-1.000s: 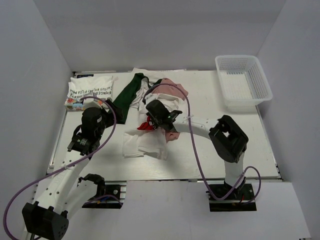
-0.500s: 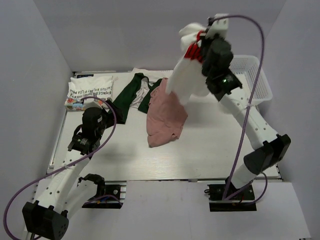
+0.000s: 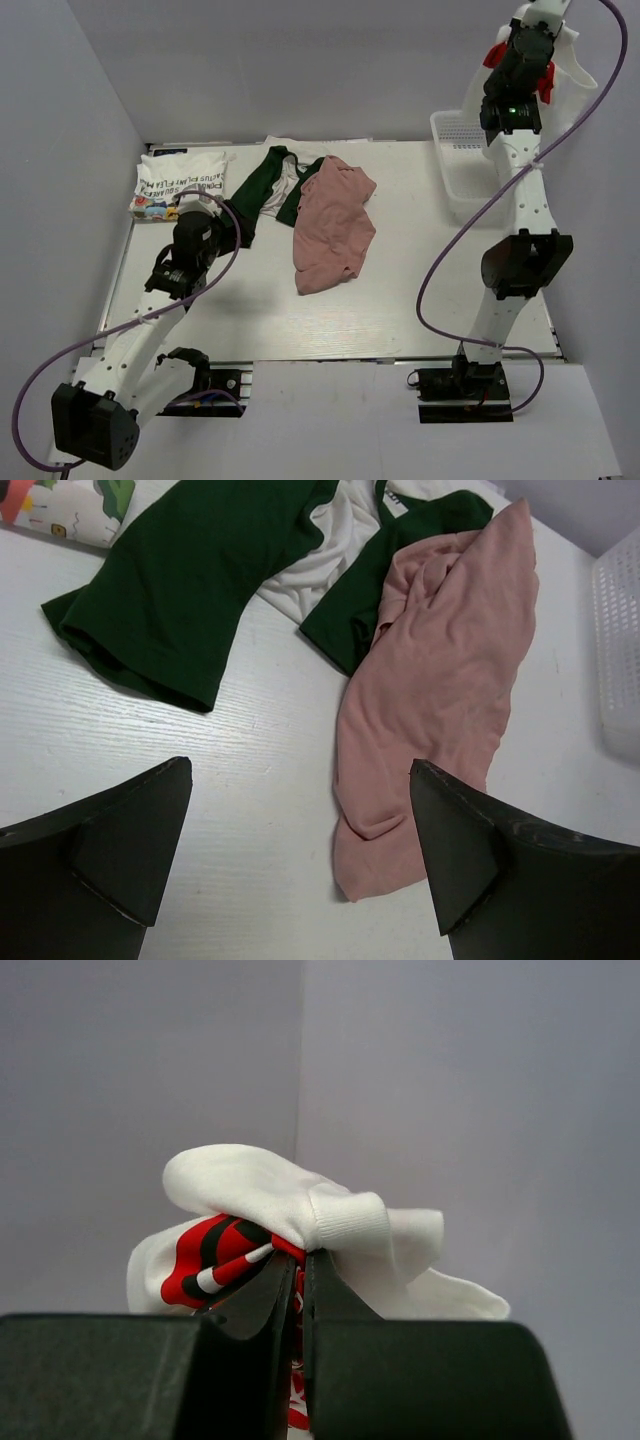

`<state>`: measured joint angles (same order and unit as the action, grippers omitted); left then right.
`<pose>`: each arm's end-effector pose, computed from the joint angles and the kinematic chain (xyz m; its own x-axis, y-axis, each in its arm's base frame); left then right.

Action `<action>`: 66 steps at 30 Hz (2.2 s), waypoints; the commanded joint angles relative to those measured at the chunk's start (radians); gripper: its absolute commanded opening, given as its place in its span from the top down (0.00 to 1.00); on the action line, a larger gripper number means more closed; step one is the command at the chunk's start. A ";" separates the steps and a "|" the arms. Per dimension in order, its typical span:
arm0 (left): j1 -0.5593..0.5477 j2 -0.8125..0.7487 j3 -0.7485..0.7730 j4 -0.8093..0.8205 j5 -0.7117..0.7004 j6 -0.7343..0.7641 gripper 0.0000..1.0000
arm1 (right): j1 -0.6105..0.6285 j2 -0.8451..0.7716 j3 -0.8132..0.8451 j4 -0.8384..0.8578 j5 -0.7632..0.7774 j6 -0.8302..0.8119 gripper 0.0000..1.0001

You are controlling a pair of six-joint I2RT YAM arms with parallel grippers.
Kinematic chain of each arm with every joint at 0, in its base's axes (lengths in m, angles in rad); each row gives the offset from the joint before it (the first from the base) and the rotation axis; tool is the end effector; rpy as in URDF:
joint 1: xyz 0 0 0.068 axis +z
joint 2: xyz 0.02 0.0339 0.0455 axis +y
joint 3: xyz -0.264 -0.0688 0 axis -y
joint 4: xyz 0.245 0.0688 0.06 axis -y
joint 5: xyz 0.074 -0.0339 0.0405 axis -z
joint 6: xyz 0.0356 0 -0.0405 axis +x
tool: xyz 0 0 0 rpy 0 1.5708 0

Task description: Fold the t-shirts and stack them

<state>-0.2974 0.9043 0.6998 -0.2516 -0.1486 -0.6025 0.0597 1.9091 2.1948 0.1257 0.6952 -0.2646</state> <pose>0.1994 -0.0556 0.2819 -0.4392 -0.4516 -0.7767 -0.1046 0.8843 -0.4550 0.4193 0.0022 0.5297 0.2440 -0.1866 -0.9517 0.6258 0.7799 0.0075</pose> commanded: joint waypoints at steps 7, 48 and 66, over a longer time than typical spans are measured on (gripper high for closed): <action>0.004 0.062 0.032 0.028 0.018 0.003 0.00 | -0.161 0.126 -0.248 -0.107 -0.353 0.222 1.00; -0.005 -0.045 0.006 -0.097 0.167 -0.025 0.00 | 0.463 0.317 -0.345 -0.414 -0.708 0.332 0.80; -0.005 0.087 0.060 -0.060 0.185 -0.025 0.00 | 0.315 -0.202 -0.159 -0.243 -0.025 0.132 1.00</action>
<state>-0.2985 0.9707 0.7074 -0.3290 0.0277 -0.6254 0.4286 1.6989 1.9778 -0.2607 0.4664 -0.0204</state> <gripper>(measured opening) 0.997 0.225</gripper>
